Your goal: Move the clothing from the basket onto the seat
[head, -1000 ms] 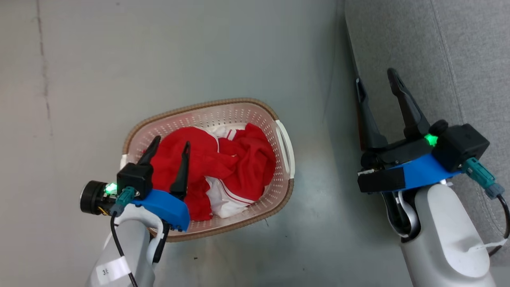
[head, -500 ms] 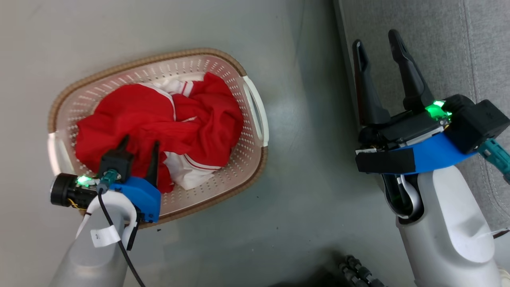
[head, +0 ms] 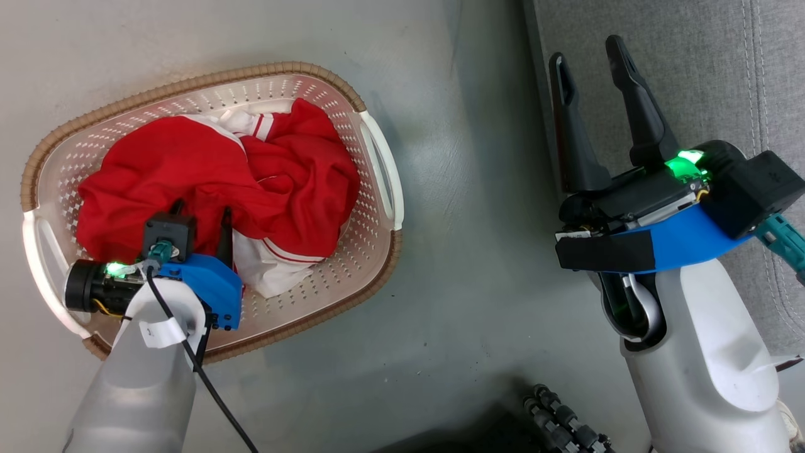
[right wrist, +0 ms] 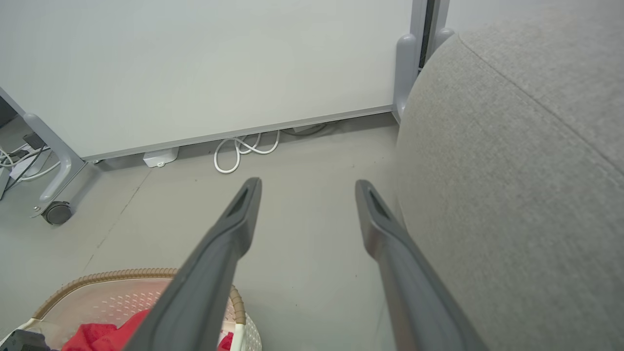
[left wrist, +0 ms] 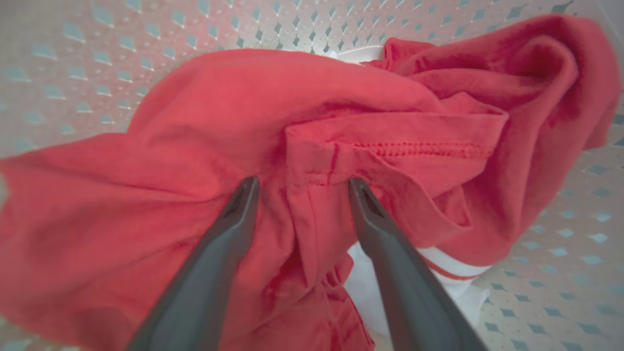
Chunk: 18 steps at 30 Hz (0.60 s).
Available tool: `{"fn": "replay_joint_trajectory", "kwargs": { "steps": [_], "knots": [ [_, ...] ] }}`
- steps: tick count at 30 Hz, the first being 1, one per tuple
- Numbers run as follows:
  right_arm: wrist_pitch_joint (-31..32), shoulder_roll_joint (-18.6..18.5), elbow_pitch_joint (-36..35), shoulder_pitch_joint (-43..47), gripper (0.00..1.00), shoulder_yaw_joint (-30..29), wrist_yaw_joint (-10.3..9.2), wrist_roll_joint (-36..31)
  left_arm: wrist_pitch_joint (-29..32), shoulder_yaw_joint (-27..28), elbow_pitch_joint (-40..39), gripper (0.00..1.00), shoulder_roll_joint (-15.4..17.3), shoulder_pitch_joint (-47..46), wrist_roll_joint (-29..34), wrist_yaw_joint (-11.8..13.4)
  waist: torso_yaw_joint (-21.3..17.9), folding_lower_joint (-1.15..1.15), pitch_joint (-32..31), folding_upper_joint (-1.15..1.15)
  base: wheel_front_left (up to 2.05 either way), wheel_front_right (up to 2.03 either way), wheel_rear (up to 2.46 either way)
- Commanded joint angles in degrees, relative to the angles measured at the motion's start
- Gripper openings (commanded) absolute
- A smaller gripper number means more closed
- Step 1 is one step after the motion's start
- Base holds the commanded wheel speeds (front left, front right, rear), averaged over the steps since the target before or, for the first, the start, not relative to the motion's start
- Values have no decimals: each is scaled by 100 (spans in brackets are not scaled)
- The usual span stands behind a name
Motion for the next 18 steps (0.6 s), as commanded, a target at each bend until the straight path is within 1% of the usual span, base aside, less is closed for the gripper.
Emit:
{"fn": "replay_joint_trajectory", "kwargs": {
  "steps": [1,2,3,4,5,18],
  "knots": [
    [-23,-12,-23,-57,100,6,3,55,13,-10,91,100,5,-140,-33,18,-4,-1,14,0,0,0,0],
    [-23,-12,-24,-56,100,8,3,50,18,-6,145,89,-15,-165,-59,20,-7,-1,21,0,0,0,0],
    [-23,-12,-29,-51,100,8,3,48,31,-8,200,48,-39,-183,-75,18,-10,-1,24,0,0,0,0],
    [-23,-12,-26,-43,100,7,3,50,29,-17,242,38,-55,-207,-75,15,-13,-1,27,0,0,0,0],
    [-23,-12,-20,-35,100,6,3,46,37,-23,289,0,-74,-232,-99,-1,-15,-1,28,0,0,0,0],
    [-23,-12,27,-4,100,-25,3,31,9,-71,567,0,-184,-348,-240,-76,0,-1,-66,0,0,0,0]
  ]
}}
